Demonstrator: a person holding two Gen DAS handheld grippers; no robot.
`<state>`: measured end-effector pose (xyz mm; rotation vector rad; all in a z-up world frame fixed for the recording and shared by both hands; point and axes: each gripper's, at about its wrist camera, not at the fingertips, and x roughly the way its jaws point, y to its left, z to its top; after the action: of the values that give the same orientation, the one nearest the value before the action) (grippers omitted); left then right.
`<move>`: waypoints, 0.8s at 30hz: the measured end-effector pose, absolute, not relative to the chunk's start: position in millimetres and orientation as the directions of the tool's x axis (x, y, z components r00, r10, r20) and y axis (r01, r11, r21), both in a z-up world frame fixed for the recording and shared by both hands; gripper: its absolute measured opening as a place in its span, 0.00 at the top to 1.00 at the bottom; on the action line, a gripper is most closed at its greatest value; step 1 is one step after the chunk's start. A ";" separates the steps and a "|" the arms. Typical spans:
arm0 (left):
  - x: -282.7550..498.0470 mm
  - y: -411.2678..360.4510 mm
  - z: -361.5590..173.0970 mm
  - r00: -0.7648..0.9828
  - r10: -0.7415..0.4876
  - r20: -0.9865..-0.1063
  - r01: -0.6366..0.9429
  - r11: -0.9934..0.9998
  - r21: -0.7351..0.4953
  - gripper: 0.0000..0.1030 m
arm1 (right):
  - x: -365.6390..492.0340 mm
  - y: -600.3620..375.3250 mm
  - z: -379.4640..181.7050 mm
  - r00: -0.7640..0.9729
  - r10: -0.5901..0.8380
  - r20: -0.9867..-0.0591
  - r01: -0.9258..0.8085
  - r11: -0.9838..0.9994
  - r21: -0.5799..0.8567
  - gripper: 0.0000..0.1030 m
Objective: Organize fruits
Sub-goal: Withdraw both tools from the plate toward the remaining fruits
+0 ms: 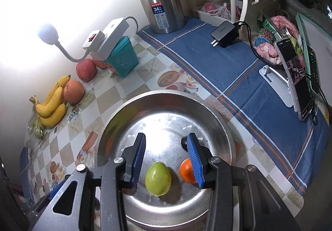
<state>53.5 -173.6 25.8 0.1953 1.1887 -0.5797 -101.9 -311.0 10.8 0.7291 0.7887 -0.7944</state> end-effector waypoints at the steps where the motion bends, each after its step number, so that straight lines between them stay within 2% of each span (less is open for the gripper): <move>1: 53.2 -170.5 25.2 0.254 -0.314 -0.915 0.527 0.838 -0.142 0.42 | -101.5 -310.2 10.7 0.460 -0.330 -0.825 0.825 0.503 0.258 0.59; 4: 56.1 -155.1 20.4 0.273 -0.261 -0.926 0.495 0.863 -0.098 0.42 | -99.3 -305.9 11.2 0.459 -0.323 -0.828 0.820 0.512 0.255 0.59; 9: 59.4 -133.9 19.5 0.258 -0.270 -0.928 0.447 0.885 -0.134 0.42 | -93.0 -292.9 16.8 0.472 -0.317 -0.823 0.797 0.551 0.246 0.59; 15: 62.1 -112.0 28.3 0.276 -0.280 -0.919 0.391 0.906 -0.158 0.32 | -85.6 -277.2 20.9 0.484 -0.303 -0.821 0.769 0.595 0.233 0.59; 17: 64.2 -105.2 28.4 0.276 -0.275 -0.921 0.366 0.916 -0.164 0.25 | -82.1 -273.4 21.2 0.484 -0.299 -0.823 0.759 0.611 0.224 0.49; 18: 65.3 -102.7 27.6 0.275 -0.271 -0.923 0.354 0.921 -0.165 0.22 | -80.7 -271.7 20.9 0.483 -0.298 -0.823 0.757 0.616 0.220 0.38; 19: 66.6 -100.2 26.5 0.273 -0.265 -0.925 0.338 0.926 -0.166 0.16 | -79.0 -270.4 20.2 0.477 -0.300 -0.826 0.756 0.620 0.211 0.33; 22: 69.5 -94.5 20.9 0.269 -0.240 -0.933 0.301 0.941 -0.155 0.04 | -73.0 -267.6 16.0 0.447 -0.303 -0.842 0.753 0.635 0.171 0.30; 24: 69.9 -93.4 15.9 0.260 -0.223 -0.940 0.293 0.945 -0.143 0.02 | -71.2 -267.6 11.4 0.427 -0.302 -0.852 0.757 0.635 0.154 0.25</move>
<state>69.9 -93.4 15.9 0.0648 1.2605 -0.3498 -71.2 -267.6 11.4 0.5796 0.9029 -0.7095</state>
